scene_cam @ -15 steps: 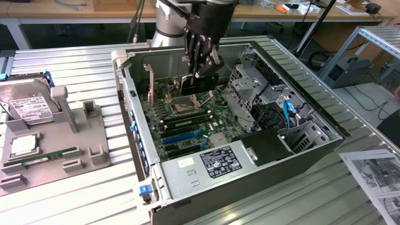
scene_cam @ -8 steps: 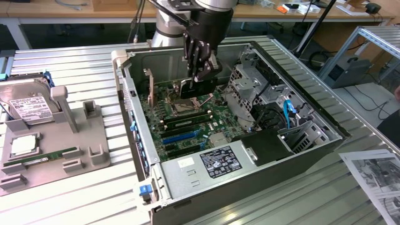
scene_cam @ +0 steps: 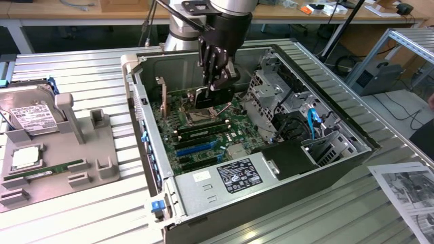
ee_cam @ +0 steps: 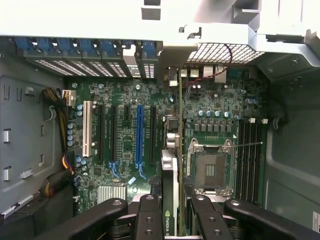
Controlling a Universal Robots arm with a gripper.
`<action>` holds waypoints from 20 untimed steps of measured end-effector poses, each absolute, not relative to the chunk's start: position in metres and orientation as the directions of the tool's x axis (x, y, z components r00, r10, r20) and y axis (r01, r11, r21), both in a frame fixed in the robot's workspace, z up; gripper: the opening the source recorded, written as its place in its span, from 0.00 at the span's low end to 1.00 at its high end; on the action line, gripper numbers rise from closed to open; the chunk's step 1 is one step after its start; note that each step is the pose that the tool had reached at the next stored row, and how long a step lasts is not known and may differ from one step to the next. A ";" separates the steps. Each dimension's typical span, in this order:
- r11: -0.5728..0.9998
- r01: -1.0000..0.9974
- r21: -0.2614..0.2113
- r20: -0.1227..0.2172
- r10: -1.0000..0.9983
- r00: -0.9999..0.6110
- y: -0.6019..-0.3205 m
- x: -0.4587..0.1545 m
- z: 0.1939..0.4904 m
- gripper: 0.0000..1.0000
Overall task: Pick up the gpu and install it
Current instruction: 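Insert the gpu into the slot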
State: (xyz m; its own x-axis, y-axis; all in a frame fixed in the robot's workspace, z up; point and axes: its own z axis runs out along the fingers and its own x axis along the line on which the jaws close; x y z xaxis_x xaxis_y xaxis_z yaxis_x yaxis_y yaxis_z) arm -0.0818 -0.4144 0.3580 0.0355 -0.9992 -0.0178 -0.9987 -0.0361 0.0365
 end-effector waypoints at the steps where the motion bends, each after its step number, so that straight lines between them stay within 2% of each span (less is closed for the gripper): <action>1: -0.036 -0.999 0.037 -0.018 -0.999 0.035 -0.414 -0.082 0.358 0.27; 20: -0.014 -0.999 0.036 -0.018 -1.000 0.013 -0.419 -0.082 0.358 0.27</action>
